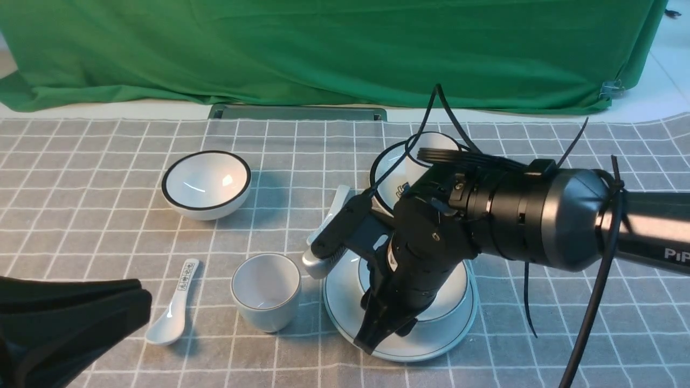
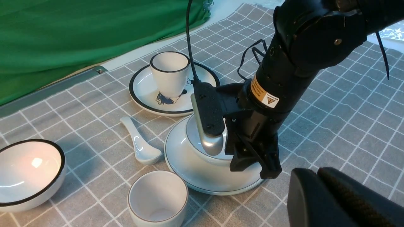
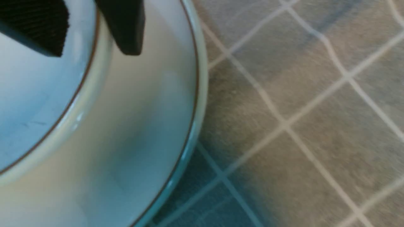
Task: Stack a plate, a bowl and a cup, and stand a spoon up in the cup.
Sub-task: Use the right arm to put the blue rice bowl into the blue large plate in the middle, then use the left arm to grab a blue teacup
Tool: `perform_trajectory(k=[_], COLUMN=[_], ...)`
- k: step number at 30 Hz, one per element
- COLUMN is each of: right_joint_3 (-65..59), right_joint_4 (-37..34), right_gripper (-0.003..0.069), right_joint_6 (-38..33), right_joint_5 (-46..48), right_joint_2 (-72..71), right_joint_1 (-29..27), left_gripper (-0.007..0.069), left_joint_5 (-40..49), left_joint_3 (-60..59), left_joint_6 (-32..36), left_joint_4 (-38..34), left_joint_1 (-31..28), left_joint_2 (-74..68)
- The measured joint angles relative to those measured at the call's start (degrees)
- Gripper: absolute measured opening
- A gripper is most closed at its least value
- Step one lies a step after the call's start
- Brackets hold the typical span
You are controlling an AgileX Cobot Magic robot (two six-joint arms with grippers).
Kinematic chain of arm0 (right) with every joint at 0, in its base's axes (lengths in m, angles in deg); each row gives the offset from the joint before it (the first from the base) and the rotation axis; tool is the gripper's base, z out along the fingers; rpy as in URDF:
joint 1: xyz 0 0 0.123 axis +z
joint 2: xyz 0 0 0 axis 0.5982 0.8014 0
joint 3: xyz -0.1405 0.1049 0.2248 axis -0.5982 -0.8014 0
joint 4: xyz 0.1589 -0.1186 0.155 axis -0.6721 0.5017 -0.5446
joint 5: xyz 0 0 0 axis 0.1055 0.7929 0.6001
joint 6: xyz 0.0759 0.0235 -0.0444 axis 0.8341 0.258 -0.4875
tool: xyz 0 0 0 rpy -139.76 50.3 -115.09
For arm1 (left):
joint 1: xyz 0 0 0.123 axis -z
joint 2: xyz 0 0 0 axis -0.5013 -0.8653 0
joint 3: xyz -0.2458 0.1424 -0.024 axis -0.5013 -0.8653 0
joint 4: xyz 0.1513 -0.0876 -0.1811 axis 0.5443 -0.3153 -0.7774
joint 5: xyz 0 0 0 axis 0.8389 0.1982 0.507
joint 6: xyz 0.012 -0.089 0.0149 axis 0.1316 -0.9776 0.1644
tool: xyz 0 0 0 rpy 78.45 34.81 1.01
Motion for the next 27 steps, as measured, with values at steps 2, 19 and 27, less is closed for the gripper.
perform_trajectory(k=[2, 19, 27], right_joint_3=[0.0, -1.52, -15.61], right_joint_4=[-1.03, -0.22, 0.05], right_gripper=[0.0353, 0.0075, 0.0022], right_joint_6=[0.02, 2.23, 7.01], right_joint_5=[0.0, 20.79, 18.29], right_joint_2=[-0.33, -32.57, -50.94], right_joint_1=[0.06, 0.94, 0.94], left_gripper=[0.0017, 0.0017, 0.0099], left_joint_5=[0.38, 13.49, 19.07], left_joint_3=[0.0, 11.59, 25.09], left_joint_6=[0.0, 0.66, 2.65], left_joint_4=[0.06, 5.21, 12.59], left_joint_1=[0.0, 0.0, 0.0], left_joint_2=[0.0, -35.16, -57.13])
